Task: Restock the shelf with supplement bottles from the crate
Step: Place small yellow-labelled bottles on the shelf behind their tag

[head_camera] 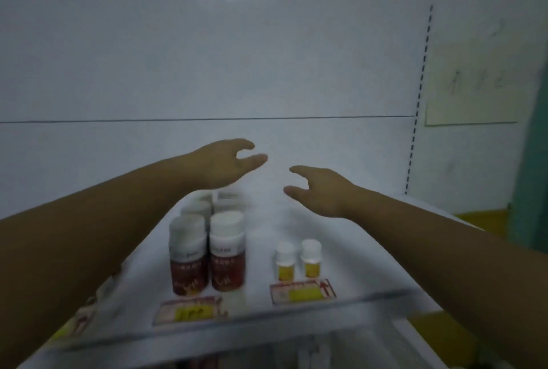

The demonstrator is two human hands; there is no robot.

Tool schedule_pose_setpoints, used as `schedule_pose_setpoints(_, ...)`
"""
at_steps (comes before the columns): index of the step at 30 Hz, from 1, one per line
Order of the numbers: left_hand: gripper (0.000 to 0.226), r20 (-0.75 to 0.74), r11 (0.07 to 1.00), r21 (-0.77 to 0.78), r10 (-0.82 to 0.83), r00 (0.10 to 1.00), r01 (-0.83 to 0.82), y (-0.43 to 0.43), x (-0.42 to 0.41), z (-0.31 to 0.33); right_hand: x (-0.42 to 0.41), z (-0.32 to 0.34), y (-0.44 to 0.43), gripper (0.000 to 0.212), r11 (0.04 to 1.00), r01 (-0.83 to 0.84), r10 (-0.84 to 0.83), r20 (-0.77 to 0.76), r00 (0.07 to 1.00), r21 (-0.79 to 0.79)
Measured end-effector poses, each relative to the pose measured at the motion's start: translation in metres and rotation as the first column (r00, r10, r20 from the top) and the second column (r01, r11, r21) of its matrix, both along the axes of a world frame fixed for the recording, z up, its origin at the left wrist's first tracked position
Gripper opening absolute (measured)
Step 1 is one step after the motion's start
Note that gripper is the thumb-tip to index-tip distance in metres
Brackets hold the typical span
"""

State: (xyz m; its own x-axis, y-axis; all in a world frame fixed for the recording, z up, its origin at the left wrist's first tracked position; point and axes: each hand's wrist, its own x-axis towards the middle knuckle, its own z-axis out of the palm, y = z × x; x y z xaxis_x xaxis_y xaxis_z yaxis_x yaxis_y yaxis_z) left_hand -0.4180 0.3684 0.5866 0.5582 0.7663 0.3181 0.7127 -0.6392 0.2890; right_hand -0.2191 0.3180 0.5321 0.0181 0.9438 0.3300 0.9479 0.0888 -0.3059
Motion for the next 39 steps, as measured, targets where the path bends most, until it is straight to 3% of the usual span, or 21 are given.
schedule_pose_setpoints(4, 0.039, 0.215, 0.988, 0.066, -0.148, 0.965, 0.137, -0.096, 0.034, -0.031, 0.011, -0.024, -0.078, 0.047, 0.982, -0.081, 0.099, -0.097, 0.99, 0.171)
schedule_pose_setpoints(8, 0.026, 0.218, 0.937, -0.116, -0.3, 0.928, 0.33, -0.171, 0.046, -0.093, 0.016, -0.068, -0.166, 0.018, 0.937, -0.2, 0.252, -0.158, 0.955, 0.287)
schedule_pose_setpoints(11, 0.022, 0.111, 0.919, -0.239, -0.295, 0.949, 0.313, -0.188, 0.043, -0.147, 0.024, -0.119, -0.211, 0.023, 0.953, -0.269, 0.288, -0.15, 0.946, 0.136)
schedule_pose_setpoints(17, 0.019, 0.175, 0.82, -0.566, 0.027, 0.984, 0.078, -0.155, 0.032, -0.269, 0.053, -0.246, -0.202, 0.021, 0.943, -0.211, 0.076, -0.449, 0.89, -0.258)
schedule_pose_setpoints(20, 0.016, 0.109, 0.815, -0.577, 0.154, 0.982, -0.064, -0.128, 0.028, -0.336, 0.058, -0.302, -0.187, 0.015, 0.926, -0.169, -0.016, -0.481, 0.876, -0.337)
schedule_pose_setpoints(24, 0.016, 0.061, 0.841, -0.524, 0.194, 0.979, -0.134, -0.089, 0.042, -0.396, 0.048, -0.35, -0.148, 0.012, 0.952, -0.093, -0.049, -0.446, 0.894, -0.291)
schedule_pose_setpoints(27, 0.034, 0.012, 0.893, -0.432, 0.144, 0.99, -0.125, -0.064, 0.071, -0.419, 0.033, -0.373, -0.109, 0.024, 0.953, -0.083, -0.062, -0.454, 0.889, -0.293)
schedule_pose_setpoints(29, 0.046, -0.152, 0.919, -0.367, 0.091, 0.984, -0.142, -0.047, 0.092, -0.432, 0.03, -0.388, -0.075, 0.041, 0.945, -0.078, -0.065, -0.417, 0.906, -0.316)
schedule_pose_setpoints(32, 0.05, -0.467, 0.937, -0.254, 0.098, 0.879, -0.239, -0.023, 0.116, -0.446, 0.034, -0.411, -0.025, 0.068, 0.915, -0.019, -0.072, -0.209, 0.975, -0.403)
schedule_pose_setpoints(36, 0.058, -0.652, 0.955, -0.147, 0.102, 0.751, -0.257, -0.008, 0.132, -0.46, 0.041, -0.445, 0.009, 0.097, 0.884, 0.046, -0.09, -0.073, 0.993, -0.464)
schedule_pose_setpoints(39, 0.065, -0.738, 0.959, -0.125, 0.082, 0.67, -0.256, -0.006, 0.142, -0.467, 0.043, -0.46, 0.02, 0.105, 0.89, 0.119, -0.125, 0.015, 0.992, -0.44)
